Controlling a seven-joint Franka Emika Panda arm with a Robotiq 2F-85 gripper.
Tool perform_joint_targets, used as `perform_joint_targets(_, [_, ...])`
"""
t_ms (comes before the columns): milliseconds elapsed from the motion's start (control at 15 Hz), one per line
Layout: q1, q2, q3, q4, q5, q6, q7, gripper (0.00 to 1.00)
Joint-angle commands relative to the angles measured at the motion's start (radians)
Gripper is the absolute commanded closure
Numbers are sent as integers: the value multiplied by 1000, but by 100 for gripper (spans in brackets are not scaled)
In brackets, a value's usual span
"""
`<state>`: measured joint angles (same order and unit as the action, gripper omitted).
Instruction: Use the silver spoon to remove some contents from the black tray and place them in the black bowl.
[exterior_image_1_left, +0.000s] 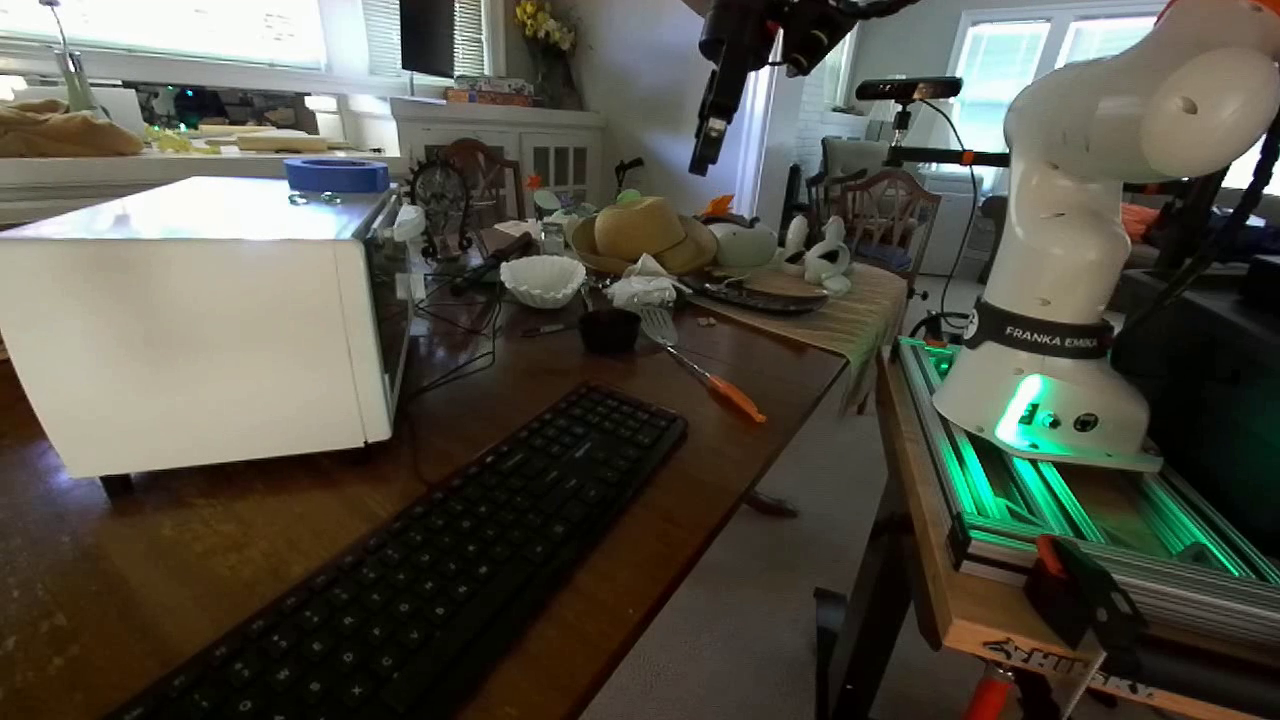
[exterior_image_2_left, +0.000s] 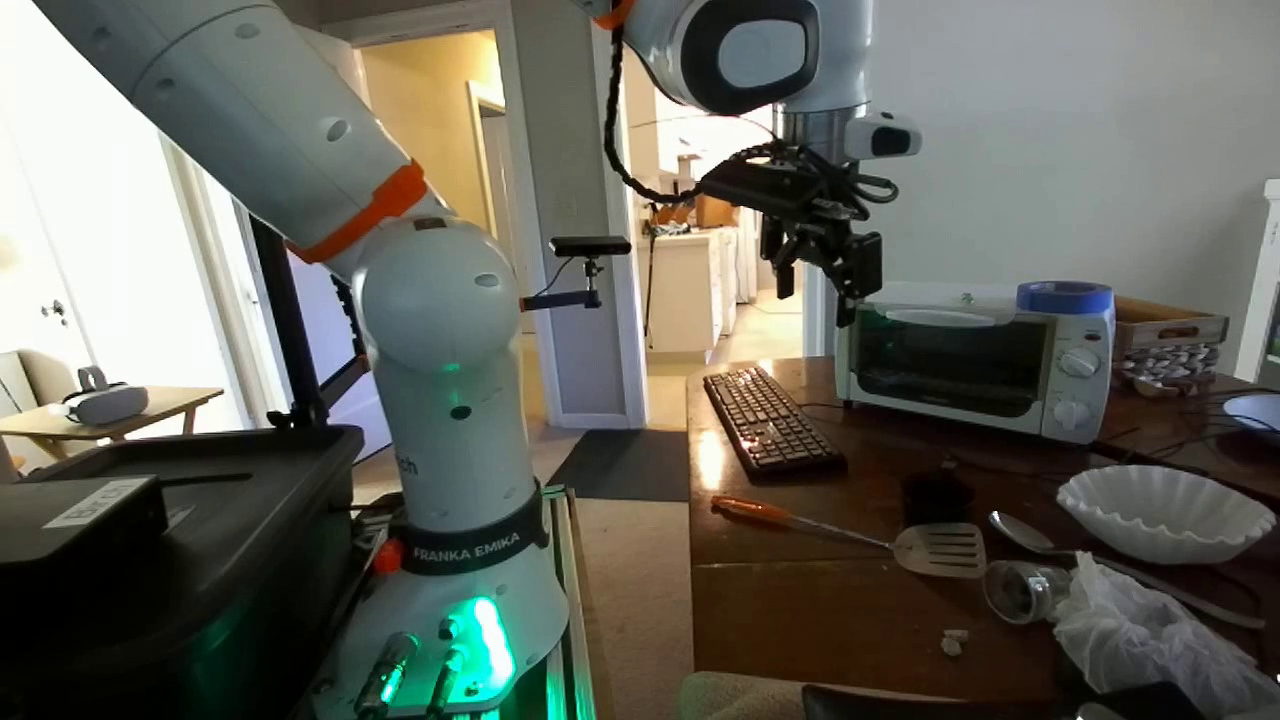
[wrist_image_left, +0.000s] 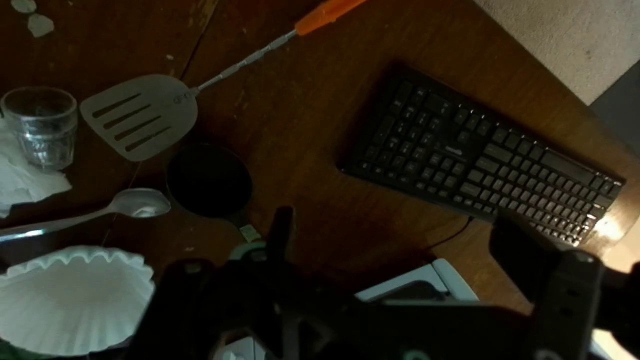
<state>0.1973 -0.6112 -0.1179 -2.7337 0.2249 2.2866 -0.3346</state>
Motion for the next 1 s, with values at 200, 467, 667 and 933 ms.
perform_joint_targets(200, [-29, 236, -72, 244, 34, 85, -46, 0])
perform_joint_targets(467, [-99, 392, -84, 417, 39, 55, 20, 0])
perform_joint_targets(667, [-167, 499, -75, 519, 40, 21, 127, 0])
perform_joint_targets(933, [-211, 506, -55, 511, 68, 23, 110, 0])
